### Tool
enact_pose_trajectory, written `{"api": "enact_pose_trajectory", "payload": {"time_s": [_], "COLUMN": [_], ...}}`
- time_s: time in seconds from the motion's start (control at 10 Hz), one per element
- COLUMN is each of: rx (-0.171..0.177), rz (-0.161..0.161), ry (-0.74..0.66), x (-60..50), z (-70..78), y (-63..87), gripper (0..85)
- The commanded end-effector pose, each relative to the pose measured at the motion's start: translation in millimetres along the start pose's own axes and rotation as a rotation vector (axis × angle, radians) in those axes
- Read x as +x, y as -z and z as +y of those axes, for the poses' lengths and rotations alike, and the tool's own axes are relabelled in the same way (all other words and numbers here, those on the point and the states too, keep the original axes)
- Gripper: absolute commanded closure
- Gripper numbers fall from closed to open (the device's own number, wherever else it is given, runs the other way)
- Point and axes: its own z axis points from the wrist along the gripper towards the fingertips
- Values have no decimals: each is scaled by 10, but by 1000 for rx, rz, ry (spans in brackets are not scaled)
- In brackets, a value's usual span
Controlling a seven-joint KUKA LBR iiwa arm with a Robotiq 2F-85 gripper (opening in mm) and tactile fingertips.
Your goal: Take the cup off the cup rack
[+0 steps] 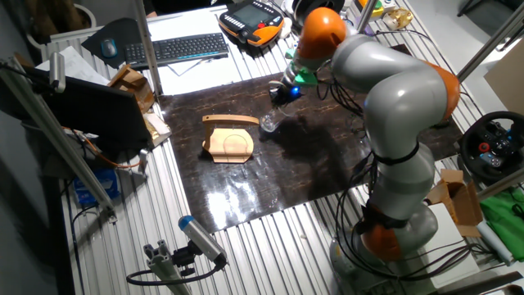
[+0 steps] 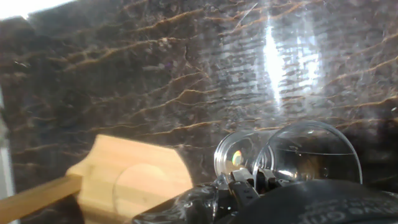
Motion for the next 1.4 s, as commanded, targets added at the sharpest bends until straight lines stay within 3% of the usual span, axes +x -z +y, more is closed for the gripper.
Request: {"api": "enact_pose_trajectory", "payload": {"time_s": [0.0, 0.2, 0.4, 1.0, 1.3], "rx": [5, 18, 10, 80, 94], "rz": [0, -4, -1, -28, -42], "ry": [-5, -22, -33, -61, -82], "x": [-13, -58, -89, -139, -170], "z": [8, 38, 76, 239, 311], "y": [-20, -92, -144, -167, -213], "gripper": [830, 830, 830, 830, 830]}}
